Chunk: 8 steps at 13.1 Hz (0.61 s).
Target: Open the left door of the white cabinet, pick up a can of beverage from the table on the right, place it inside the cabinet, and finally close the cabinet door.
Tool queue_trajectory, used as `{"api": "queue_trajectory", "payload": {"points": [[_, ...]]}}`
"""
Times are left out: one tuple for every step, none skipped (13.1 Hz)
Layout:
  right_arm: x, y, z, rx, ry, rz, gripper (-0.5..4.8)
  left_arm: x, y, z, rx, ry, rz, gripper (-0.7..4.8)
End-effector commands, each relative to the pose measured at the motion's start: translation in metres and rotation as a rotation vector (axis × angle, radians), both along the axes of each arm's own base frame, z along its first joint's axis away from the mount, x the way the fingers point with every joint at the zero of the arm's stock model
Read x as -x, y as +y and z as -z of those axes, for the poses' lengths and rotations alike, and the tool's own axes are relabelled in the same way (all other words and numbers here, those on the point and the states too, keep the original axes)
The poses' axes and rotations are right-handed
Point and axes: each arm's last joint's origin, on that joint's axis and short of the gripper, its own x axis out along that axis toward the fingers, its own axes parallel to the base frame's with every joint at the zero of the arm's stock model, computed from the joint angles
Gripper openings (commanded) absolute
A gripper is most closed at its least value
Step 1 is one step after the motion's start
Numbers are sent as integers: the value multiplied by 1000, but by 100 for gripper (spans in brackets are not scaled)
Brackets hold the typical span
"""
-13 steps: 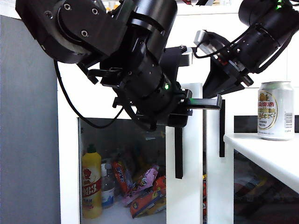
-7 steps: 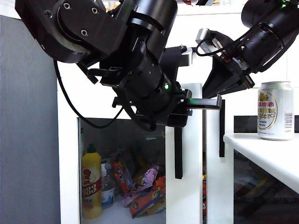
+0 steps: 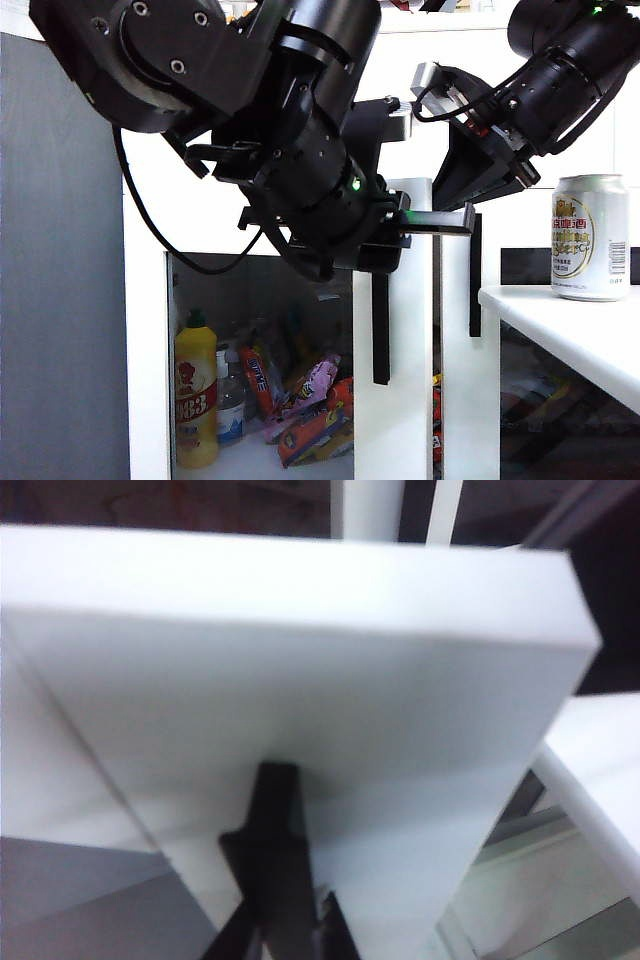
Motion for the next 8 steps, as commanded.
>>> {"api": "queue_trajectory", "payload": {"points": [[9, 7, 1, -33, 57, -76, -8, 10, -8, -33, 85, -87, 56, -5], [10, 9, 1, -35, 55, -87, -8, 12, -7, -33, 58, -68, 58, -5], [11, 13, 1, -32, 51, -105, -8, 15, -7, -33, 36, -55, 63, -5], [14, 19, 1, -13, 42, -121, -8, 19, -6, -34, 10, -39, 66, -5], [15, 22, 1, -12, 42, -132, -8, 22, -5, -36, -12, -38, 45, -5], [15, 22, 0, -14, 40, -139, -8, 24, -4, -37, -35, -32, 45, -5], [16, 23, 0, -17, 38, -147, -8, 27, -3, -38, -55, -24, 49, -5], [17, 26, 0, -22, 37, -164, -8, 30, 2, -41, -91, -3, 48, -5]]}}
